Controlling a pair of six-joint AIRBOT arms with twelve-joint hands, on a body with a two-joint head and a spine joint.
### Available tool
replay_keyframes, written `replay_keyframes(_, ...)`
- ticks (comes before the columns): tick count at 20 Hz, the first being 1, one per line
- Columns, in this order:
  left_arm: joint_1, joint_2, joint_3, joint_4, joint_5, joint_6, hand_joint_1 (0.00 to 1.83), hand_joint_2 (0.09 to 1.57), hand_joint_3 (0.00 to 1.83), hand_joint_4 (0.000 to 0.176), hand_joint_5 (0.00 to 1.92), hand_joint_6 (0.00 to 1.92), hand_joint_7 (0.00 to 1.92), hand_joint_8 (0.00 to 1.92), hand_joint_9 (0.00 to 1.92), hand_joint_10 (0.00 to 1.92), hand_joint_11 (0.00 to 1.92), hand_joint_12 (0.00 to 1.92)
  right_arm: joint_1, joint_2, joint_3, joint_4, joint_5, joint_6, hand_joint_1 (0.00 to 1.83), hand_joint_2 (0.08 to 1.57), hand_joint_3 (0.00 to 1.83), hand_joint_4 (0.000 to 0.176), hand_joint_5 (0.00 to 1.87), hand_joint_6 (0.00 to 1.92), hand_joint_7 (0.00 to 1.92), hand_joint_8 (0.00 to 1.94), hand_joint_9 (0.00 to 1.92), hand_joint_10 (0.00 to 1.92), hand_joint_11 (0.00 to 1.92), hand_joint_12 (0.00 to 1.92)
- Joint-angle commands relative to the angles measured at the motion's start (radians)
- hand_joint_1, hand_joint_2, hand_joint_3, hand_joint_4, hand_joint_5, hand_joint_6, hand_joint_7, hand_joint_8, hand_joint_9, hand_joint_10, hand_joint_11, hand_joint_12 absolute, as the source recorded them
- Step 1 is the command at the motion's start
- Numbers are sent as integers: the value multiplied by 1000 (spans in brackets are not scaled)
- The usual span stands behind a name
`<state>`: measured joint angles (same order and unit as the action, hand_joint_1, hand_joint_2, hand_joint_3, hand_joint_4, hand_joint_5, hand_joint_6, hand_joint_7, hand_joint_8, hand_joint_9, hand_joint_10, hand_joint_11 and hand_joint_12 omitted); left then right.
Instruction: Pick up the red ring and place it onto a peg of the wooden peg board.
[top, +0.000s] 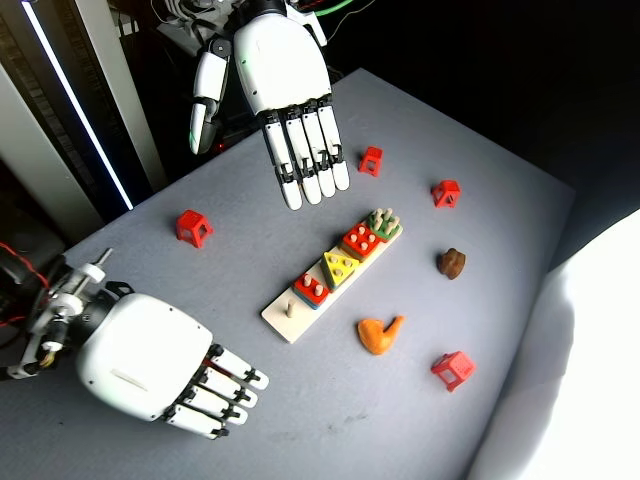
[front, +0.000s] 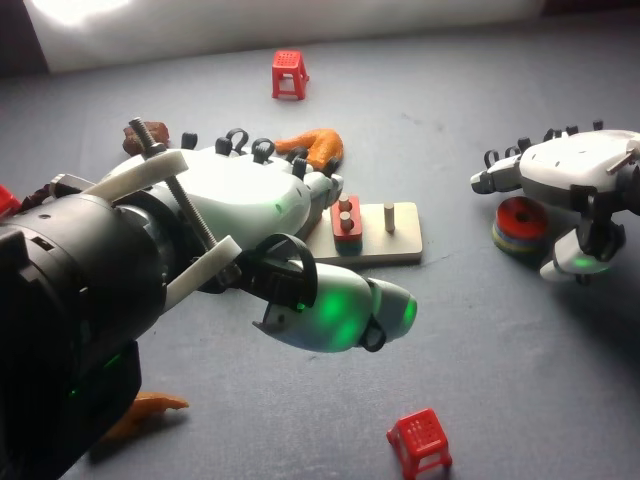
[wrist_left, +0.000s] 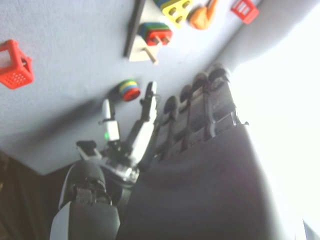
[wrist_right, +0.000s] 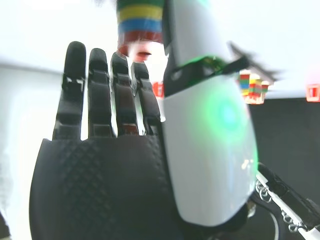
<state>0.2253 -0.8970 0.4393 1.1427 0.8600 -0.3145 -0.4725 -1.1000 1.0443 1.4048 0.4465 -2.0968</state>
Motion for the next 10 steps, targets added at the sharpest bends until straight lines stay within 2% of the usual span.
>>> replay_keyframes(1, -12, -4, -2, 71, -9, 3, 0, 1118, 18, 0, 29, 9, 19, 7, 1, 0, 3, 1, 13, 2, 8, -6, 41, -2, 1401, 950, 57, 0, 315, 26, 349, 25, 343, 65, 0, 1209)
replay_keyframes(5, -12, -4, -2, 71, -9, 11, 0, 1116, 13, 0, 0, 0, 0, 0, 0, 0, 0, 0, 23, -9, 20, 8, 29, -1, 1347, 961, 64, 0, 366, 35, 431, 37, 410, 95, 0, 1331)
replay_keyframes(8, -17, -4, -4, 71, -9, 12, 0, 1128, 15, 0, 0, 0, 0, 0, 0, 0, 0, 0, 26, -22, 40, 11, 28, 1, 1368, 975, 50, 0, 532, 50, 628, 42, 529, 252, 0, 1449)
replay_keyframes(10, -18, -5, -7, 70, -9, 12, 0, 1136, 16, 0, 5, 2, 3, 1, 0, 0, 0, 0, 26, -27, 46, 11, 28, 1, 1293, 988, 27, 0, 624, 65, 726, 53, 504, 561, 53, 1554)
